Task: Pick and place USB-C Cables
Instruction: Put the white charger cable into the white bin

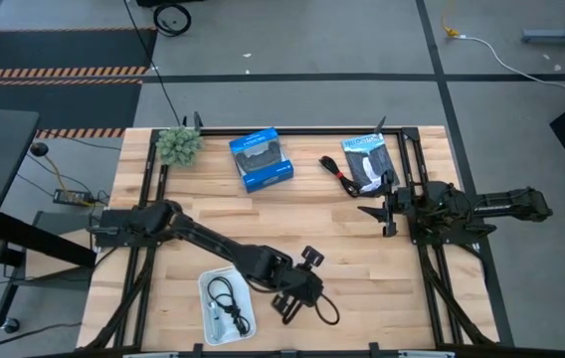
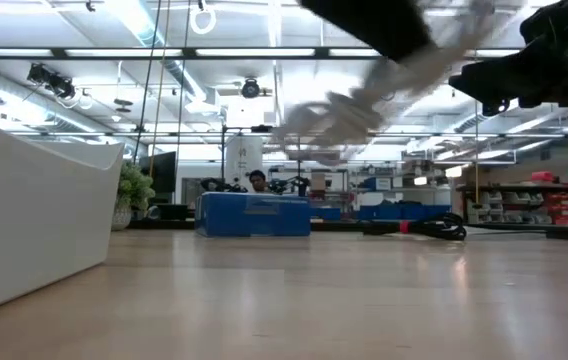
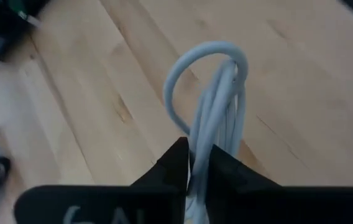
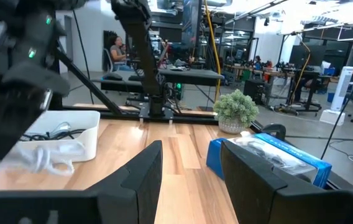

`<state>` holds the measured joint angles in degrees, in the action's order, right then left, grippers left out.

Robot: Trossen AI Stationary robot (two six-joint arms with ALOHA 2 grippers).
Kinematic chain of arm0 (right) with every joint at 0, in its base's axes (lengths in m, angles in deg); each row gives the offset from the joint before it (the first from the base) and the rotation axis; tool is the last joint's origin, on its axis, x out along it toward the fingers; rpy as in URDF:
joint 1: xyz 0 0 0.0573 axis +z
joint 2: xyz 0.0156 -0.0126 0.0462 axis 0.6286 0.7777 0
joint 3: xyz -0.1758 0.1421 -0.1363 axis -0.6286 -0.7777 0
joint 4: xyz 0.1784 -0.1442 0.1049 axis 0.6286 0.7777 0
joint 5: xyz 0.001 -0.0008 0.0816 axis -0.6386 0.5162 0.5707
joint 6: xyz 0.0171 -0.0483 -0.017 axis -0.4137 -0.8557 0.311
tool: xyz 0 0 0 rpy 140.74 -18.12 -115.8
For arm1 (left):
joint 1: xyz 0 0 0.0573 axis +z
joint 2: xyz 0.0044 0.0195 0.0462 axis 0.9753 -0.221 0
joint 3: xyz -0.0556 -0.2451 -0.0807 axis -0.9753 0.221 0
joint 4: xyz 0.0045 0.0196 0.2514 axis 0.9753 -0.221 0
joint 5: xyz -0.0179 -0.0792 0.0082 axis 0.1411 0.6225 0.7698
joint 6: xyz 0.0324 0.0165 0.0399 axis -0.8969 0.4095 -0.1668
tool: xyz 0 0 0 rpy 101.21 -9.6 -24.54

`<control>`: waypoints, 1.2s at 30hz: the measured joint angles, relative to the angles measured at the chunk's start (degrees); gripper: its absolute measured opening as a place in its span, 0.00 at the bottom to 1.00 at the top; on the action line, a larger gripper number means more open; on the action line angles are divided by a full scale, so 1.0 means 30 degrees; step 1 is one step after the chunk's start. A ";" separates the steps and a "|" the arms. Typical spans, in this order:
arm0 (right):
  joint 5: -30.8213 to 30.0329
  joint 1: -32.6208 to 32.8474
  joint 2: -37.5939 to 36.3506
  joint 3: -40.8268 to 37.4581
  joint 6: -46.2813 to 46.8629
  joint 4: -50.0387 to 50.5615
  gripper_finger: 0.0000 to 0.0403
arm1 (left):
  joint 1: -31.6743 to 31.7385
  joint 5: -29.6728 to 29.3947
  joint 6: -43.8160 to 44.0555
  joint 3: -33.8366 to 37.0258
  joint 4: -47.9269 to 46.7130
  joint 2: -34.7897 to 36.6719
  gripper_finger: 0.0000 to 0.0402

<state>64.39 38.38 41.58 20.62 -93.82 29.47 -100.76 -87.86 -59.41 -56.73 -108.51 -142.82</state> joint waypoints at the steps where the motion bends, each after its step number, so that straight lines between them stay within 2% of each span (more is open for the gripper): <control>1: 0.0000 0.0000 0.0000 0.0000 0.0000 -0.0007 0.42 | 0.0000 0.0414 0.0196 0.0000 -0.0549 0.0322 0.11; 4: 0.0000 -0.0003 0.0000 0.0000 0.0001 -0.0007 0.42 | -0.0095 0.1438 0.0503 -0.0007 -0.2810 0.1167 0.10; 8: 0.0000 0.0004 0.0000 0.0000 0.0000 0.0006 0.42 | -0.0412 0.1775 0.0879 -0.0007 -0.5403 0.2048 0.06; 18: 0.0000 0.0002 0.0000 0.0000 0.0004 -0.0003 0.42 | -0.1491 0.0300 0.2887 -0.0007 -0.9473 0.3358 0.08; 27: 0.0000 0.0001 0.0000 0.0000 0.0000 -0.0007 0.42 | -0.2933 0.0436 0.4834 -0.0015 -1.1076 0.3867 0.07; 36: 0.0000 0.0000 0.0000 0.0000 0.0000 -0.0002 0.42 | -0.4436 0.0443 0.6762 0.0010 -1.1220 0.3886 0.06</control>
<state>64.39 38.37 41.58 20.62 -93.82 29.46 -114.07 -86.53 -39.13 -56.70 -142.17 -131.17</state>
